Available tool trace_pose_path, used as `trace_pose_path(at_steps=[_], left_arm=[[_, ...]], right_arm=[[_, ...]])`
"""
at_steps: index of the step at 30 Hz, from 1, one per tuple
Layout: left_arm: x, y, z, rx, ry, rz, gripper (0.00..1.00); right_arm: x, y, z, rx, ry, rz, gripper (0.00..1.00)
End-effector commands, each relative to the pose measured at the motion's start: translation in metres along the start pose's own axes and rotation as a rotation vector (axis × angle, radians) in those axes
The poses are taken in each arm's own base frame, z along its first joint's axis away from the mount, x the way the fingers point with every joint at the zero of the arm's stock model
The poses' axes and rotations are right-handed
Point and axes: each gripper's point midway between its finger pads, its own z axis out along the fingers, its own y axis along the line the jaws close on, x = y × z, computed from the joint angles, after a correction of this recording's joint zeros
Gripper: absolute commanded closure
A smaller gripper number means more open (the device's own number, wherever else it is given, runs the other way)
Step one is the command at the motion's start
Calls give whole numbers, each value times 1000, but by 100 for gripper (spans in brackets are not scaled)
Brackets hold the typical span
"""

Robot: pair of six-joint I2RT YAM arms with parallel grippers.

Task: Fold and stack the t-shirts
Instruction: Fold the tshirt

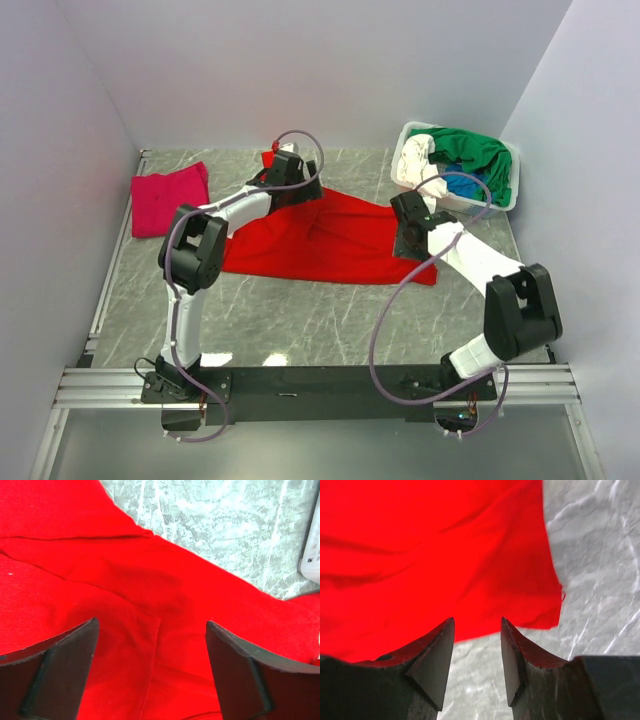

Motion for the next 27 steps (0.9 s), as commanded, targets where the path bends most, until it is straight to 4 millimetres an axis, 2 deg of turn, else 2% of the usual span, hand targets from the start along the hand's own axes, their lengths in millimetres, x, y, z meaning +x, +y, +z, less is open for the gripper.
trace_pose_path(at_steps=[1, 2, 3, 4, 6, 7, 8, 9, 11, 15, 21, 24, 27], left_arm=[[-26, -8, -24, 0, -79, 16, 3], [-31, -9, -35, 1, -98, 10, 1], [-18, 1, -36, -14, -85, 4, 1], [-14, 5, -41, -18, -86, -2, 1], [-14, 12, -58, -35, -115, -20, 1], [5, 27, -59, -64, -95, -20, 1], [2, 32, -69, -77, -118, -27, 1], [21, 46, -71, -109, -87, -29, 1], [20, 49, -76, -100, -117, -36, 1], [44, 72, -72, -130, -67, -40, 1], [63, 115, -64, -190, -42, -85, 1], [68, 128, -64, -193, -28, -104, 1], [68, 129, -64, -187, -30, -96, 1]], right_arm=[[-28, -2, 11, 32, -40, 28, 51], [-31, -6, 16, 44, -35, 42, 51], [-31, -8, 20, 53, -26, 47, 51], [-31, -12, 26, 68, -15, 53, 51], [-31, -21, 35, 76, 0, 81, 51], [-31, -24, 40, 79, 8, 91, 51], [-33, -31, 44, 87, 12, 109, 51], [-33, -35, 47, 89, 17, 119, 51], [-36, -38, 54, 88, 16, 131, 51], [-45, -42, 63, 87, 12, 162, 52], [-59, -49, 77, 86, 2, 191, 53], [-65, -51, 82, 95, -6, 197, 53], [-69, -53, 87, 98, -14, 204, 54]])
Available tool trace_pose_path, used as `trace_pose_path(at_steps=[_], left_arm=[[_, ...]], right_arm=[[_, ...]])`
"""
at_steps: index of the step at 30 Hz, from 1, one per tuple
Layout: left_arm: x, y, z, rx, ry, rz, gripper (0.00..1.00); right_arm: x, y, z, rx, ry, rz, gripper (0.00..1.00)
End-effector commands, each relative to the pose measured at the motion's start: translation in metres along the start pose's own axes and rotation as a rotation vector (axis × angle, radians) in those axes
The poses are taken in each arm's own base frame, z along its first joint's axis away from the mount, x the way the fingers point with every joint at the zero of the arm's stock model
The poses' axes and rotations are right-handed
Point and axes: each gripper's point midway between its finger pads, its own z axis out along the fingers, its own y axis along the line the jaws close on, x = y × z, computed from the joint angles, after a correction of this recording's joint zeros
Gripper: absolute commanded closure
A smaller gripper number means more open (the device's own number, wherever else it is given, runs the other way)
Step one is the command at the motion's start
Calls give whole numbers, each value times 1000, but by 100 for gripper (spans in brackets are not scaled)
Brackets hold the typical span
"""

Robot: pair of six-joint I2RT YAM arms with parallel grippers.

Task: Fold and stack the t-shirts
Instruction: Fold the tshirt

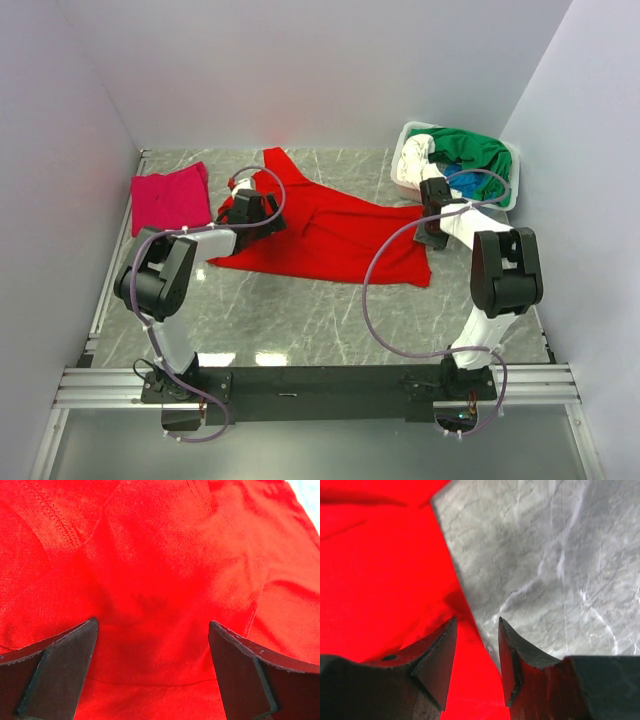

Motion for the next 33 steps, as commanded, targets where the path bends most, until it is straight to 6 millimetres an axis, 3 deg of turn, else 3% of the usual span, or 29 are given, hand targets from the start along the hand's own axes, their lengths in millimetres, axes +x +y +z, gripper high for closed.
trace_pose_path(at_steps=[1, 5, 11, 15, 29, 32, 33], left_arm=[[17, 18, 3, -33, 43, 2, 1], [18, 16, 4, -22, 49, 2, 1], [22, 18, 5, -28, 59, 1, 1], [23, 18, 4, -27, 63, 0, 1], [21, 24, 2, -45, 59, 14, 1], [22, 28, 1, -52, 61, 10, 1], [24, 29, 1, -55, 62, 9, 1]], right_arm=[[-26, 7, 3, -18, -64, 20, 55], [-24, 11, 7, -40, -52, 11, 57], [-21, 25, -11, -163, -63, 20, 57], [-24, 29, -9, -171, -46, 8, 58], [-8, 17, 20, -122, 45, 12, 64], [-8, 8, 19, -107, 51, 33, 70], [-7, 6, 20, -101, 56, 39, 78]])
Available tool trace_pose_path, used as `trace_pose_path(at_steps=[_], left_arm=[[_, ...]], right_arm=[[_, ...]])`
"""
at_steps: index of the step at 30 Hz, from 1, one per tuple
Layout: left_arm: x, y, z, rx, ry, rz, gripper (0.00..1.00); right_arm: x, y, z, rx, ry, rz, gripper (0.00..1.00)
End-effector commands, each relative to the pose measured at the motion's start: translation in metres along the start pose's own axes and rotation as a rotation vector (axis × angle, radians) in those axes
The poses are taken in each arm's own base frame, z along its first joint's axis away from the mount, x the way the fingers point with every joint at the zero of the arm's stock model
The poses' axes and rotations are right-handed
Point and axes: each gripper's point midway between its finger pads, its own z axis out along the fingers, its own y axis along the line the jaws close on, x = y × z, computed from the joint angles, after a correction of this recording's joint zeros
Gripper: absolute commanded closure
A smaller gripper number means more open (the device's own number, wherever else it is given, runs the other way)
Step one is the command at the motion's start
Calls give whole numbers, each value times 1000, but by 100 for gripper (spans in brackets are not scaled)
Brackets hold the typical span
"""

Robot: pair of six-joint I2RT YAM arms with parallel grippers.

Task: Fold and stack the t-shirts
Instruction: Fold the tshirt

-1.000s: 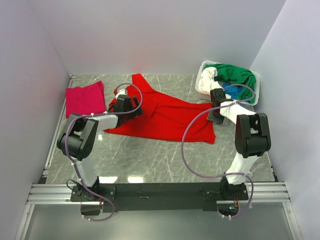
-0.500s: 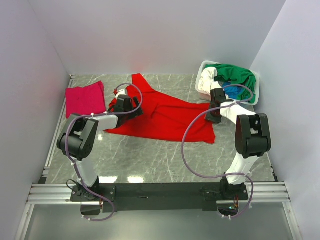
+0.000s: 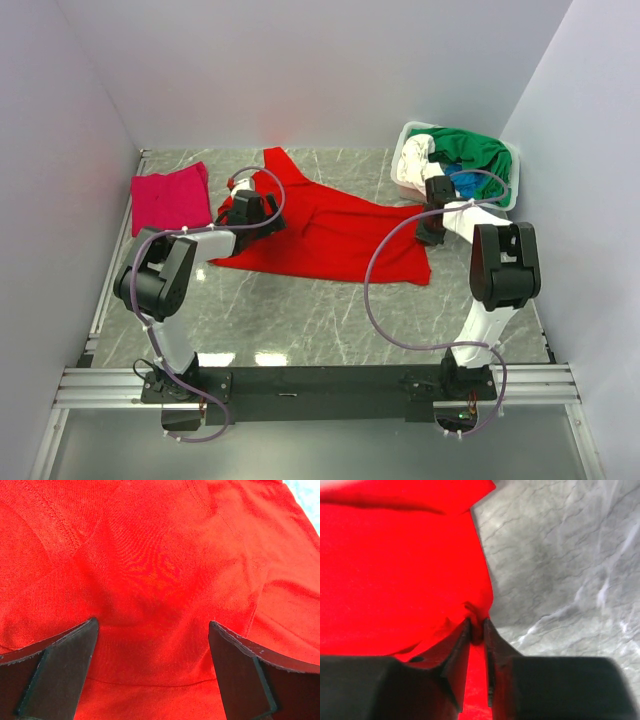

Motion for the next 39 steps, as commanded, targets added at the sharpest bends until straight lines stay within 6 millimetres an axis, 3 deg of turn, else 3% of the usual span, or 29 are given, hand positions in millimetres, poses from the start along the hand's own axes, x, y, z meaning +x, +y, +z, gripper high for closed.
trace_pose_path(at_steps=[1, 3, 5, 14, 22, 28, 34, 39], left_arm=[[25, 28, -2, -68, 79, 11, 1], [26, 31, -2, -72, 78, 7, 1], [26, 33, -3, -76, 77, 3, 1], [21, 33, -4, -80, 53, -25, 1], [16, 25, 2, -60, 54, -31, 1], [11, 16, 4, -28, 54, -30, 1], [10, 12, 5, -14, 59, -25, 0], [8, 9, 1, -2, 54, -21, 1]], right_arm=[[-2, -16, 2, 42, 11, 29, 82], [-2, -22, -1, 59, 8, 39, 93], [0, -24, -6, 65, 3, 42, 97], [8, -41, -26, 120, -7, 42, 100], [11, -48, -41, 130, -32, 46, 99], [18, -48, -44, 114, -21, 49, 93], [27, -59, -50, 150, -27, 40, 91], [31, -67, -53, 184, -27, 47, 82]])
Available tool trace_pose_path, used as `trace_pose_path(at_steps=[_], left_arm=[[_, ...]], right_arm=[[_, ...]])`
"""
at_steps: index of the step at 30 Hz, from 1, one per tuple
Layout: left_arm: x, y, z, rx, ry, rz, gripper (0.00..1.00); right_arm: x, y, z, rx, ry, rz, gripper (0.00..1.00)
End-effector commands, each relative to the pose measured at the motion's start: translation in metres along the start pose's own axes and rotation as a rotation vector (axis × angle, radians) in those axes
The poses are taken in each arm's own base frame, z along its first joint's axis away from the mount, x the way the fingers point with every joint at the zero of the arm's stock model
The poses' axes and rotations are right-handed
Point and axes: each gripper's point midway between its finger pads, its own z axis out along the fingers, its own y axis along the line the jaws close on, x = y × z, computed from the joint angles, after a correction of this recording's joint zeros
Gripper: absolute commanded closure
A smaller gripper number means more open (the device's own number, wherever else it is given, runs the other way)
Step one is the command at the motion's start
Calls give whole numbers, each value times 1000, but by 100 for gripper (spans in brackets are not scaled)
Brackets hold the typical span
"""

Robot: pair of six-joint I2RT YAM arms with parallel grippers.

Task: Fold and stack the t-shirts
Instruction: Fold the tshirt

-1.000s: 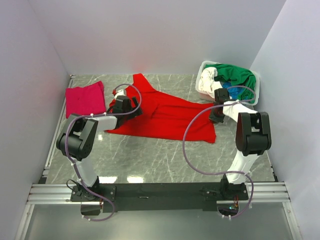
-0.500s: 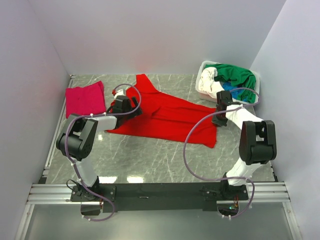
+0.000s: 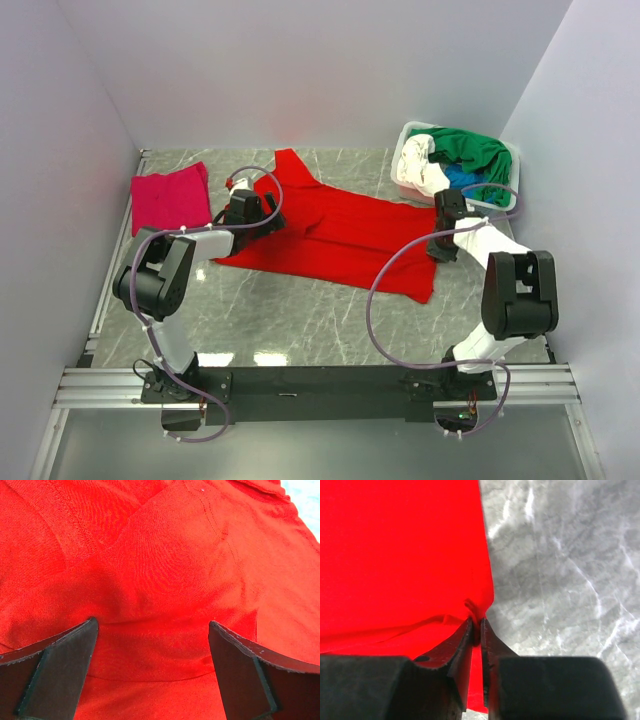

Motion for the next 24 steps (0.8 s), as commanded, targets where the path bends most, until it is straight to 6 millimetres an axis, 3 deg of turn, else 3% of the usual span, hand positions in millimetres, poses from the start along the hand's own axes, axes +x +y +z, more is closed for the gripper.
trace_pose_path(at_steps=[1, 10, 15, 19, 24], left_arm=[[8, 12, 1, -38, 41, 3, 1], [6, 8, -4, -19, 41, 8, 1], [4, 4, -6, -5, 38, 6, 1], [3, 2, -7, 2, 39, 4, 1], [0, 1, -12, 1, 29, 9, 1]], right_arm=[[-6, -25, -11, 90, -48, 14, 81], [4, -30, -16, 91, -46, 22, 77], [15, -14, -22, -32, -29, 30, 76], [40, 1, -34, -90, -3, -9, 68], [69, 4, -43, -41, 24, -50, 62]])
